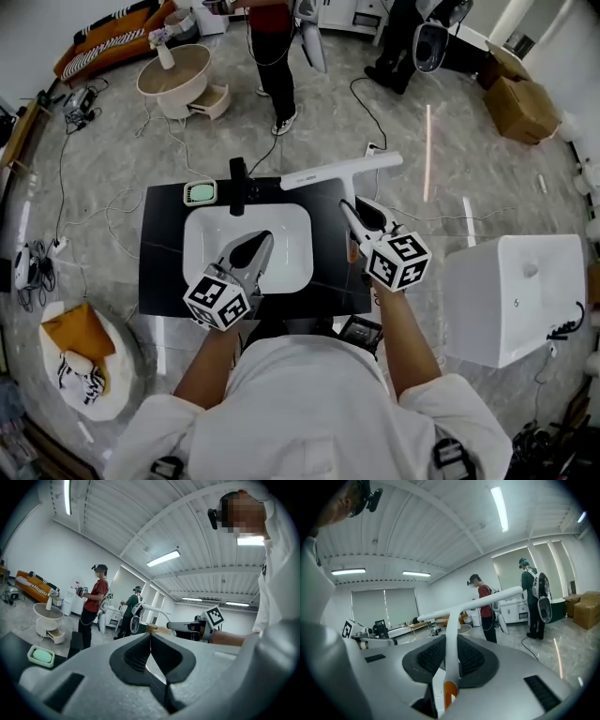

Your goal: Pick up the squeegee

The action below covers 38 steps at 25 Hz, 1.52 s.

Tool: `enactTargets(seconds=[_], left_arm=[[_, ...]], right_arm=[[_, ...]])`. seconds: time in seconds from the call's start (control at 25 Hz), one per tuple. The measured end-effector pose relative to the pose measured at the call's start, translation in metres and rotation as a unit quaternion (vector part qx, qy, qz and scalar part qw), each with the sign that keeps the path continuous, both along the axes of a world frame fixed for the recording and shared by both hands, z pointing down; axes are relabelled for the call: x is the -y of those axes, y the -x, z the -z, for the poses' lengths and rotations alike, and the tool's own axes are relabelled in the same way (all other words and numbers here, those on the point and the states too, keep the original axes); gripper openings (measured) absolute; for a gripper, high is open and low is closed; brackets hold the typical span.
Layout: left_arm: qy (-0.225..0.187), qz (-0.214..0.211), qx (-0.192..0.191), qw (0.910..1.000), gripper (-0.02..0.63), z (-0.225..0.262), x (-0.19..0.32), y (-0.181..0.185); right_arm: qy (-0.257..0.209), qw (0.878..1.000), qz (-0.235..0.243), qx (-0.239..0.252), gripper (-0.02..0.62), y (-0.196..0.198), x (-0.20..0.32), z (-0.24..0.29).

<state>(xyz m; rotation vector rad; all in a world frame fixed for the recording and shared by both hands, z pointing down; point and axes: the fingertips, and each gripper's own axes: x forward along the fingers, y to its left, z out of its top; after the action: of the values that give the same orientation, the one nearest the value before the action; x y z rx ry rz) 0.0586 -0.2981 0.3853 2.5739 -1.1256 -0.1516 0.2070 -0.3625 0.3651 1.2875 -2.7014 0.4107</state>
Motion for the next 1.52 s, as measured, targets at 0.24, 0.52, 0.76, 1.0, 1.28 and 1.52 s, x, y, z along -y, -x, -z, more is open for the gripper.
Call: enactTargets(seconds=[0.24,0.52,0.76,1.0,1.28,1.52], left_arm=[[-0.041,0.005,0.010,0.9991,0.016,0.040,-0.001,0.001],[-0.086,0.017,0.037,0.9954,0.016,0.073,-0.013,0.005],[-0.106,0.051,0.061,0.9912,0.016,0.089,-0.015,0.014],[-0.099,0.095,0.079,0.9874,0.015,0.084,-0.008,0.021],[-0.100,0.090,0.077,0.9880,0.016,0.087,-0.004,0.009],[-0.103,0.056,0.074,0.9904,0.015,0.086,-0.005,-0.007]], right_arm=[[-0.090,0.996,0.011,0.024,0.078,-0.002,-0.020,0.070],[-0.154,0.987,-0.006,0.036,0.078,-0.024,-0.052,0.105],[-0.180,0.982,-0.036,0.037,0.077,-0.041,-0.067,0.115],[-0.184,0.981,-0.056,0.026,0.075,-0.055,-0.067,0.113],[-0.188,0.980,-0.060,0.029,0.074,-0.065,-0.064,0.115],[-0.182,0.981,-0.052,0.041,0.074,-0.062,-0.066,0.109]])
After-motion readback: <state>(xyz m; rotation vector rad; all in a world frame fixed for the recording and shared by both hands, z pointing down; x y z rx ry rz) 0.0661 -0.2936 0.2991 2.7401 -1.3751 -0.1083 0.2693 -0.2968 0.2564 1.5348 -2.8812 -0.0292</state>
